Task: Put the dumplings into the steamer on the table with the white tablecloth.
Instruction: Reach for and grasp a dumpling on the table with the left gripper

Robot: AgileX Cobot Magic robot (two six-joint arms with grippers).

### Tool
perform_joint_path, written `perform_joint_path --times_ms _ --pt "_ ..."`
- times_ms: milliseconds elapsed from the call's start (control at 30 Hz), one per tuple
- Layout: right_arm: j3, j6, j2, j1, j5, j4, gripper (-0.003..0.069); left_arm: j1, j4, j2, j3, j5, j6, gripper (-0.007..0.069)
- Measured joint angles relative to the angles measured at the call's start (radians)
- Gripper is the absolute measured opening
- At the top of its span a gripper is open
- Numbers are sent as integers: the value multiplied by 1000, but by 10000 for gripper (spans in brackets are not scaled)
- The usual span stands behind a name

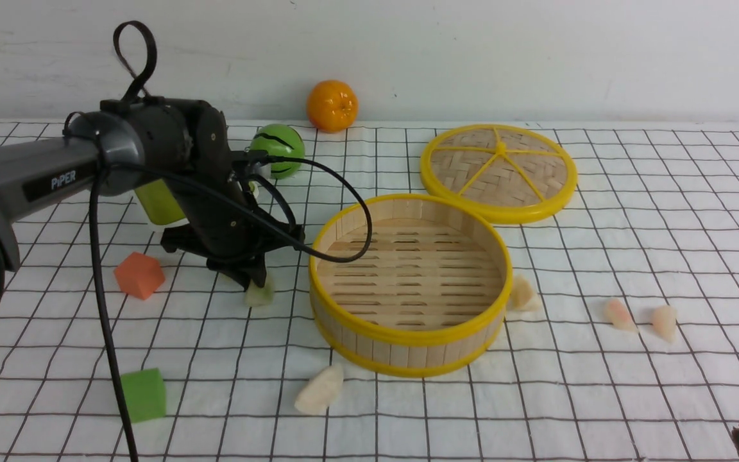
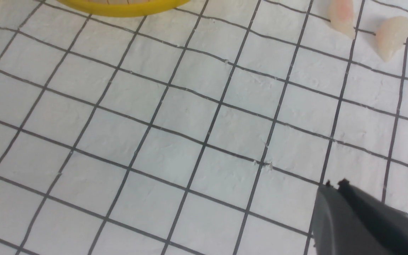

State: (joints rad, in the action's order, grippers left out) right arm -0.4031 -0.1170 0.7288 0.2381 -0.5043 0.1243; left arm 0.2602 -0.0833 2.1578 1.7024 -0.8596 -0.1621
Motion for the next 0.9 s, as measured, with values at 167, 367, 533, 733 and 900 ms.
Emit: perform_joint_path --times_ms 167,367,533,733,900 --pt "0 0 0 0 5 0 13 0 -7 -19 5 -41 1 31" --pt "0 0 0 0 5 0 15 0 -6 -109 5 -56 11 -13" --pt "0 0 0 0 7 0 20 0 -13 -177 5 -57 11 -13" --pt "0 0 0 0 11 1 20 0 -10 -125 5 -65 19 12" --pt "0 1 0 0 13 1 24 0 -15 -58 5 -67 36 193"
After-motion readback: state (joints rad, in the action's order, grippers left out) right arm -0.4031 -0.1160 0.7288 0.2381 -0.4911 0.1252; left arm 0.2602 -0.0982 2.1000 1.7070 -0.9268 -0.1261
